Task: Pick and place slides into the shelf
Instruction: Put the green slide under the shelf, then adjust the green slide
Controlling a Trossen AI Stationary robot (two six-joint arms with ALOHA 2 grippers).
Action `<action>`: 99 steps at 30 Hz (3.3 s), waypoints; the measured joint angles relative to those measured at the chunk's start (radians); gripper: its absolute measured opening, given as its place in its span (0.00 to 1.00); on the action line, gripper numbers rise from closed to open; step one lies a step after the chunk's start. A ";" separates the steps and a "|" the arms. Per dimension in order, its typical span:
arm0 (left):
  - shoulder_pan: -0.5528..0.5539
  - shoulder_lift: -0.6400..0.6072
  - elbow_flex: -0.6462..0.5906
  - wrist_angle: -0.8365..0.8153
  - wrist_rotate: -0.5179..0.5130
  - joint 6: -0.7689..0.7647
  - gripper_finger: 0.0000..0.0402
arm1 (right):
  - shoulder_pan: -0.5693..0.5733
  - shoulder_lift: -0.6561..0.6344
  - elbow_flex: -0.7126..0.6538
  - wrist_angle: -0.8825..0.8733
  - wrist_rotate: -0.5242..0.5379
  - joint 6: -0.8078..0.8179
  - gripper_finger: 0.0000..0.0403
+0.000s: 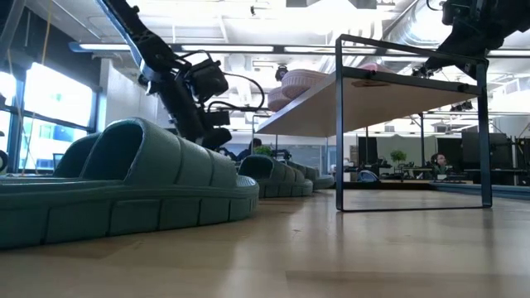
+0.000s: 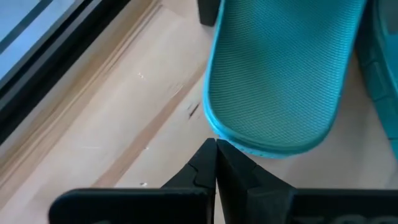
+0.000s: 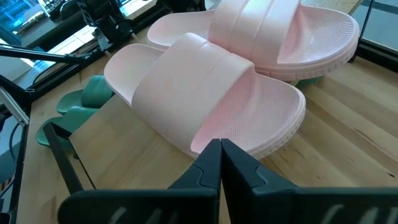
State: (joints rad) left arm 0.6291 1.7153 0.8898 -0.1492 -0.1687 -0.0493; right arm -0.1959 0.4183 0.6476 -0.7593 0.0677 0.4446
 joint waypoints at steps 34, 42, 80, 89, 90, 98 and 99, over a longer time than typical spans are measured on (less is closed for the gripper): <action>-0.465 -0.360 0.000 -0.034 -0.032 1.088 0.00 | 0.000 0.000 0.000 0.000 0.007 0.002 0.00; -0.488 -0.241 0.000 -0.020 -0.078 1.175 0.16 | 0.000 0.000 0.000 -0.001 0.011 0.025 0.00; -0.656 -0.010 0.001 -0.159 0.017 0.580 0.02 | 0.000 0.000 0.000 -0.044 0.037 0.026 0.00; -0.573 -0.011 0.000 -0.141 -0.022 0.532 0.00 | 0.000 0.000 0.000 -0.046 0.035 0.046 0.00; -0.566 -0.011 0.001 -0.145 -0.021 0.538 0.00 | 0.000 0.000 0.000 -0.046 0.035 0.049 0.00; -0.542 -0.003 0.001 -0.130 -0.044 0.601 0.00 | 0.000 0.000 0.000 -0.049 0.037 0.048 0.00; -0.541 -0.003 0.001 -0.127 -0.045 0.602 0.00 | 0.000 0.000 0.000 -0.049 0.037 0.048 0.00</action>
State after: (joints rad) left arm 0.0885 1.7126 0.8906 -0.2763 -0.2139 0.5529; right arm -0.1960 0.4183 0.6479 -0.8082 0.1045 0.4924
